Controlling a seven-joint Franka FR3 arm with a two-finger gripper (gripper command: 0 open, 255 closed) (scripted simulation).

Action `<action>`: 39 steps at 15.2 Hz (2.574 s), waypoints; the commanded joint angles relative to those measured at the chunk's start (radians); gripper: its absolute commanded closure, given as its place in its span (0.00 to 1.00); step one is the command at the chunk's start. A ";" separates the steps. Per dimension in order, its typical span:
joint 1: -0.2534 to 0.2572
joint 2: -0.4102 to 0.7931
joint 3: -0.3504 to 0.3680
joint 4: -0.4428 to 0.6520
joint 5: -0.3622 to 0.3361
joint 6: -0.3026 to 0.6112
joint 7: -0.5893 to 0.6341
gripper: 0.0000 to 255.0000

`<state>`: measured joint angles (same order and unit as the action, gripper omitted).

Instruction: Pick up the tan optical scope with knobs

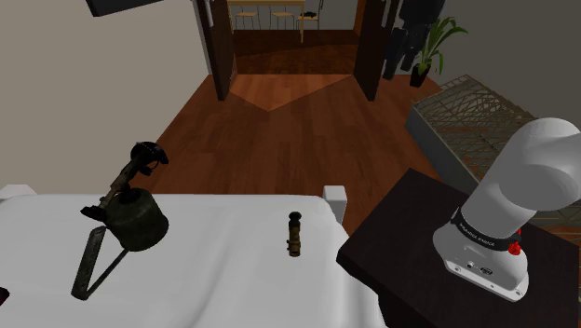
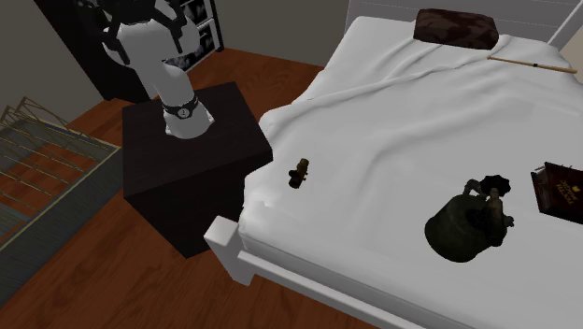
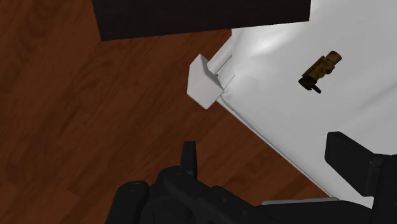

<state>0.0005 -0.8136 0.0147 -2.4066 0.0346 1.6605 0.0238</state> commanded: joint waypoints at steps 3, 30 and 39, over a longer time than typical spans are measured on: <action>0.008 -0.002 0.022 -0.057 0.025 0.054 0.031 0.00; 0.183 0.680 0.386 -0.300 0.374 1.028 0.394 0.00; 0.236 1.027 0.401 -0.185 0.268 1.282 0.554 0.00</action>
<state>0.2314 0.1896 0.4211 -2.5978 0.3110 2.9241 0.5720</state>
